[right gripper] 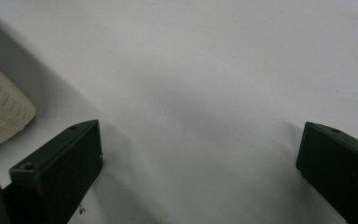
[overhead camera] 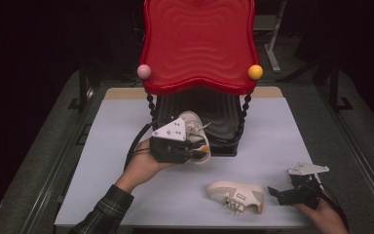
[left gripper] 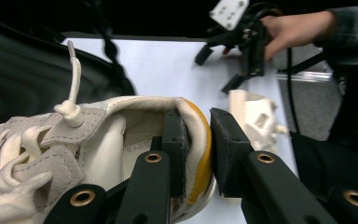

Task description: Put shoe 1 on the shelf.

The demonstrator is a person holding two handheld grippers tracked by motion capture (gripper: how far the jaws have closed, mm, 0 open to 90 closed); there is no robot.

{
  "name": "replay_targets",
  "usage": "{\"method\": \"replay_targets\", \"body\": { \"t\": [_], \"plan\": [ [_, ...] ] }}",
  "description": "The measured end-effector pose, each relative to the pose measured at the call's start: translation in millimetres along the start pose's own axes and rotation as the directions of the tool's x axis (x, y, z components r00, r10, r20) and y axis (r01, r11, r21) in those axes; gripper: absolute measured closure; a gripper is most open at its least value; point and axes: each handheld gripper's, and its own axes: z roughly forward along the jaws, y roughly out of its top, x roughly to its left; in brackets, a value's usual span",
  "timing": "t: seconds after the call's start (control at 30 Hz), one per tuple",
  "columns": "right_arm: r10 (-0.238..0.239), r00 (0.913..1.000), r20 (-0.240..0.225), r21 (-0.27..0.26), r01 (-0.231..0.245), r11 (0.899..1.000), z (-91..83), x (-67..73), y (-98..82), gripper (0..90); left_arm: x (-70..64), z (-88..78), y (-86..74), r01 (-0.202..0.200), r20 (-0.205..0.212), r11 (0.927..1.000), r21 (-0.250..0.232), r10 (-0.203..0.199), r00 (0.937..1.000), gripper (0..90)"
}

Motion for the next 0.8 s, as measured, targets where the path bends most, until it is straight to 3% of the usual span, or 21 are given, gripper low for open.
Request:
{"method": "replay_targets", "body": {
  "t": [0.23,0.4,0.6,0.8],
  "plan": [
    [0.000,1.0000,0.001,-0.001,0.000,1.000,-0.1,0.1,-0.1,0.0,25.8,6.9,1.1,-0.007,-0.046,1.0000,0.002,0.007,0.9989,76.6],
    [0.000,1.0000,0.001,-0.002,0.000,1.000,-0.1,0.1,-0.1,0.0,43.8,12.1,3.7,-0.040,-0.080,0.9990,0.021,0.041,0.9959,76.6],
    [-0.001,1.0000,0.002,-0.001,0.001,1.000,-0.1,0.1,-0.1,0.0,56.2,15.1,4.8,-0.048,-0.121,0.9982,0.035,0.052,0.9913,76.9],
    [0.000,1.0000,0.002,-0.001,0.000,1.000,-0.1,0.2,0.0,0.0,64.7,22.1,0.0,-0.039,-0.122,0.9980,0.050,0.045,0.9916,77.2]
  ]
}}
